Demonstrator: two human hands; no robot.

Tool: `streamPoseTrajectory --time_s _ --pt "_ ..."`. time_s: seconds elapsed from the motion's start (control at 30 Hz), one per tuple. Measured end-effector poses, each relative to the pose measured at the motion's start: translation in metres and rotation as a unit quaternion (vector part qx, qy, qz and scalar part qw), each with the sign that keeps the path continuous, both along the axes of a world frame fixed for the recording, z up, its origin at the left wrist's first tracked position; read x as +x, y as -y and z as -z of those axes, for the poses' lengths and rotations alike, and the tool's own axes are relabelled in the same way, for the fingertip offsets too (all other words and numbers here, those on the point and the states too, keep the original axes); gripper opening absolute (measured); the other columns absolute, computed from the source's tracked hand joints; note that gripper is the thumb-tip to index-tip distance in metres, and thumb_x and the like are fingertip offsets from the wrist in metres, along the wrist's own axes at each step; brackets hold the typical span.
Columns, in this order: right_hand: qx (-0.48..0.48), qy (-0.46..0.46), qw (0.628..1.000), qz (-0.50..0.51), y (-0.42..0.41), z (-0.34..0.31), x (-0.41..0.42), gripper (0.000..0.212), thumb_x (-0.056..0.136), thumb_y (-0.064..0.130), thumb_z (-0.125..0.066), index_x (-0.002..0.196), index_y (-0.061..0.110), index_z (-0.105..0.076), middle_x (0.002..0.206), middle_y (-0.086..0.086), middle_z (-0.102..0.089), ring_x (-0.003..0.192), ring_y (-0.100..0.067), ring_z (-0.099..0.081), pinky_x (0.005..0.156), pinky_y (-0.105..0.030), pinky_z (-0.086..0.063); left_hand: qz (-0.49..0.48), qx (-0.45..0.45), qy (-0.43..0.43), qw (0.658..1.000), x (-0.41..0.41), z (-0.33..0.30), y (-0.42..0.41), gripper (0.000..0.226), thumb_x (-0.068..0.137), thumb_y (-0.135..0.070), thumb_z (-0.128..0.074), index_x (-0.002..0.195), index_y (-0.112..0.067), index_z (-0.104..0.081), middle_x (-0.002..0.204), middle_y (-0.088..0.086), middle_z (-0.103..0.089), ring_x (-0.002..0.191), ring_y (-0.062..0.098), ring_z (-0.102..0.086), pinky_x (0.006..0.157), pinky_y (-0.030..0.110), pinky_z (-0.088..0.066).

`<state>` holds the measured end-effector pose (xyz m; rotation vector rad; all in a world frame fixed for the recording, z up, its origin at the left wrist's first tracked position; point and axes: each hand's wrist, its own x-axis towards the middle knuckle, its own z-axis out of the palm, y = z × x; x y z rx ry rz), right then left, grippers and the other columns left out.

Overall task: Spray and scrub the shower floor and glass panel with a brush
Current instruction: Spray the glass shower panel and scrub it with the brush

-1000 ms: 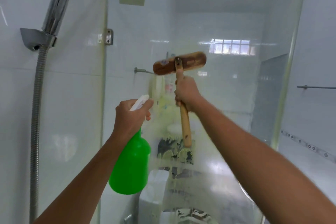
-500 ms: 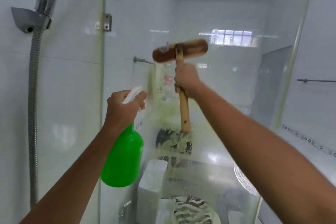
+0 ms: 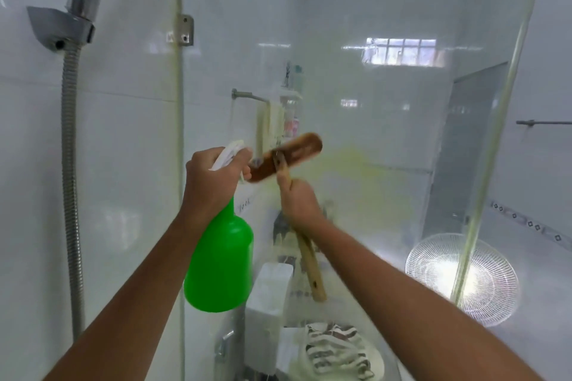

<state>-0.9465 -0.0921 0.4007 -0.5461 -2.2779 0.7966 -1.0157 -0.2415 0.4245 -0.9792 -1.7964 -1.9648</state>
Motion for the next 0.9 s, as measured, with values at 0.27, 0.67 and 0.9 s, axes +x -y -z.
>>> streamPoseTrajectory --time_s 0.27,0.67,0.9 --pt "-0.136 -0.210 0.967 -0.054 -0.015 -0.180 -0.010 0.043 0.102 0.049 -0.036 0.090 0.010 -0.047 0.061 -0.004 -0.041 0.034 -0.014 -0.039 0.037 -0.024 -0.037 -0.003 -0.011 0.008 1.000 -0.010 0.000 0.005 0.030 0.089 -0.041 -0.073 0.069 -0.019 -0.078 0.070 0.001 -0.077 0.077 0.031 -0.077 0.085 0.054 -0.062" --pt "-0.060 -0.089 0.994 0.009 -0.018 -0.020 0.017 0.049 0.105 0.046 -0.035 0.076 0.011 -0.053 0.061 -0.004 -0.051 0.047 -0.018 -0.050 0.039 -0.021 -0.040 0.027 -0.038 0.013 0.999 0.003 0.003 -0.015 0.032 0.092 -0.039 -0.074 0.071 -0.015 -0.079 0.070 0.003 -0.077 0.075 0.032 -0.076 0.082 0.051 -0.063" --pt "-0.202 -0.229 0.952 -0.017 -0.058 -0.166 0.068 0.046 0.099 0.056 -0.043 0.084 0.013 -0.045 0.055 -0.001 -0.036 0.038 -0.013 -0.033 0.038 -0.019 -0.031 0.077 -0.115 0.014 0.990 0.035 0.012 -0.060 0.032 0.087 -0.040 -0.080 0.070 -0.014 -0.078 0.059 -0.009 -0.071 0.048 -0.002 -0.058 0.054 0.012 -0.043"
